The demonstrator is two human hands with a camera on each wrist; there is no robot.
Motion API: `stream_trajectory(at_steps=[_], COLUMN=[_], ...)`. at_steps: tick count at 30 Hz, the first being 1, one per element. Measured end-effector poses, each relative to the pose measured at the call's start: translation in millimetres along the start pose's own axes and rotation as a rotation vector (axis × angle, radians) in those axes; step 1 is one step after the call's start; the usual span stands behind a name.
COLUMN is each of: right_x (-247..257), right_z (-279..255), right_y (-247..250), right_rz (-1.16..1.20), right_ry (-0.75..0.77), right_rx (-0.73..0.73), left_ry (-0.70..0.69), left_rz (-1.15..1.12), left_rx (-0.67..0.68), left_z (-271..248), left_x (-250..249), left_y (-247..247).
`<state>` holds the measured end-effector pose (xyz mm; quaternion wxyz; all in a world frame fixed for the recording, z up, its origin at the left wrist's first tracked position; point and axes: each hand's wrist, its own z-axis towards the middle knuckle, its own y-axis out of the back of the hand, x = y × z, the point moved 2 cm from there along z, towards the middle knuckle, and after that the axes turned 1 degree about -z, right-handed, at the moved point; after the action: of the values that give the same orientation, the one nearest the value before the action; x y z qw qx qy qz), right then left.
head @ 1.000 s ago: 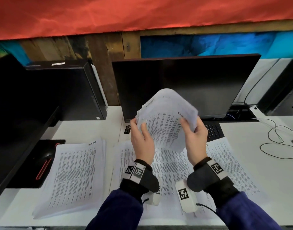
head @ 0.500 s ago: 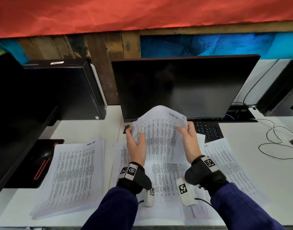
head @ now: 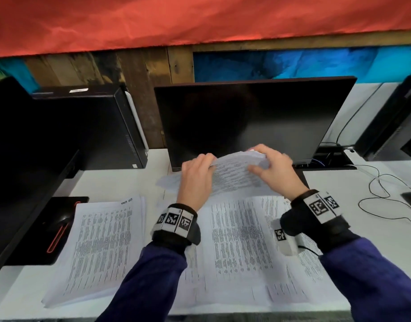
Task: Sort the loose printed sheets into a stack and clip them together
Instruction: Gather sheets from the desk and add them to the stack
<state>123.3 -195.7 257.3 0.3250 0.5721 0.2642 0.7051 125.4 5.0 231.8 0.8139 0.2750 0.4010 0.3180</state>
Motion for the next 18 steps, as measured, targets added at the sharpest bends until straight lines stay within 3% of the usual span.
stream_trajectory(at_steps=[2,4,6,8,10,11,13,18], right_x=[-6.4,-18.7,-33.4,-43.1,-49.2,-50.8,-53.6,-61.9], right_z=[-1.1,-9.3,-21.0,-31.3,-36.3,-37.7,-39.9,-54.4], right_y=[-4.9,-9.0,-13.6,-19.3,-28.5,-33.6,-44.2,-70.0], right_rz=[0.248,0.465,0.690,0.827,0.913,0.946,0.985,0.969], right_ry=[-0.054,-0.110,-0.211,-0.267,-0.280,-0.286,-0.297,-0.352], right_rx=[0.039,0.021,0.000,-0.011,-0.029,-0.042,-0.048,-0.016], left_ry=[-0.062,0.012,0.265,0.553,0.717,0.732,0.724,0.857], left_rz=[0.103,0.180,0.164,-0.208,-0.740,-0.863,-0.835,-0.827], left_rx=[-0.061,-0.198,-0.324,-0.380,-0.310,-0.242,-0.191,-0.196], left_z=[1.9,-1.7,-10.2,-16.7,-21.7,-24.1,-30.5,-71.5], left_x=[-5.7,4.2,28.9,53.4,64.9,65.1,59.9,60.7], left_y=[4.8,8.5,15.2,23.2,21.9,19.9,14.1,-19.7])
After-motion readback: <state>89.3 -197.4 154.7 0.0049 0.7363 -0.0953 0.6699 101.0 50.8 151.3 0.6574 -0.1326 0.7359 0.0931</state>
